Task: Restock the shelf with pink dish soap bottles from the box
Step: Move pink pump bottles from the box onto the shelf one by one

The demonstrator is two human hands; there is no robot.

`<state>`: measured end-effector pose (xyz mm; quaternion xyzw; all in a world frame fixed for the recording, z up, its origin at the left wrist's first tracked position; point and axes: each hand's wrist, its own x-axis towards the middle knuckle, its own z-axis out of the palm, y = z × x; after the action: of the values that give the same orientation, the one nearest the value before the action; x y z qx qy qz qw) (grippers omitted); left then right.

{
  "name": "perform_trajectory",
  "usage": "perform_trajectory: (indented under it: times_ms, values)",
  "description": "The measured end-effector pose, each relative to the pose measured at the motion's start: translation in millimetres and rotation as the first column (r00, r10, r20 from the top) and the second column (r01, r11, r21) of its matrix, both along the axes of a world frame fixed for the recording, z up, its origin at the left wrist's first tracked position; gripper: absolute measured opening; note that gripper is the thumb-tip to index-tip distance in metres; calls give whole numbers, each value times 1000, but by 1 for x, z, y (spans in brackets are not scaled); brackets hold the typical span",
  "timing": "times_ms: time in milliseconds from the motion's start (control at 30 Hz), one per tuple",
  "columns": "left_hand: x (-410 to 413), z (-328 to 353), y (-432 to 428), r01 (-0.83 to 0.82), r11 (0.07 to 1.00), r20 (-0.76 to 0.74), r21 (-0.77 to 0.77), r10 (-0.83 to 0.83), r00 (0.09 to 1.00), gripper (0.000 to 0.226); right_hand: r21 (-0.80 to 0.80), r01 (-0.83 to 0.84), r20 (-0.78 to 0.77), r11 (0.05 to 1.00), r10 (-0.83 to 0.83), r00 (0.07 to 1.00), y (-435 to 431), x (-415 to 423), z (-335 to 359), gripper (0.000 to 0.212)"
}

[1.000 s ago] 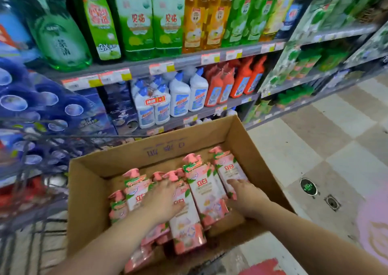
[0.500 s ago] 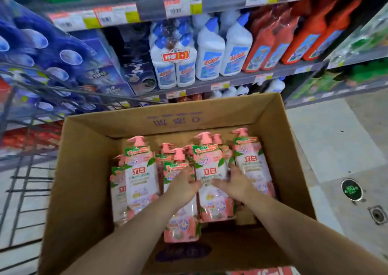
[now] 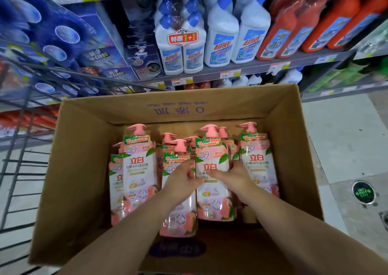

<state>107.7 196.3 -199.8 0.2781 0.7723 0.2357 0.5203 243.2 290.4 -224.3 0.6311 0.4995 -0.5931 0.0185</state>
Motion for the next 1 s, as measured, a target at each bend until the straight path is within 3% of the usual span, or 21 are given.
perform_trajectory:
  times_ms: [133, 300, 400, 467, 567, 767, 1000]
  values:
    - [0, 4, 2, -6, 1000, 55, 19, 5, 998, 45, 24, 28, -51, 999, -26, 998, -4, 0, 9, 68]
    - [0, 19, 0, -59, 998, 262, 12, 53, 964, 45, -51, 119, -232, 992, -127, 964, 1, 0, 42, 38]
    - [-1, 36, -3, -107, 994, 411, -13, 103, 906, 56, -45, 117, -293, 992, -125, 948, 6, -5, 70, 42]
    - [-1, 48, -6, -126, 992, 452, 34, 97, 887, 52, -32, 121, -308, 992, -125, 943, 9, -10, 87, 53]
    - [0, 67, -8, -173, 979, 442, 107, 109, 890, 43, -15, 104, -328, 994, -103, 939, 11, -18, 110, 63]
    - [-11, 113, -21, -344, 905, 425, 250, 217, 879, 36, 102, 20, -407, 995, 23, 913, 6, -39, 159, 59]
    - [-35, 179, -64, -470, 754, 304, 460, 363, 881, 47, 253, -165, -535, 953, 280, 798, -17, -92, 229, 47]
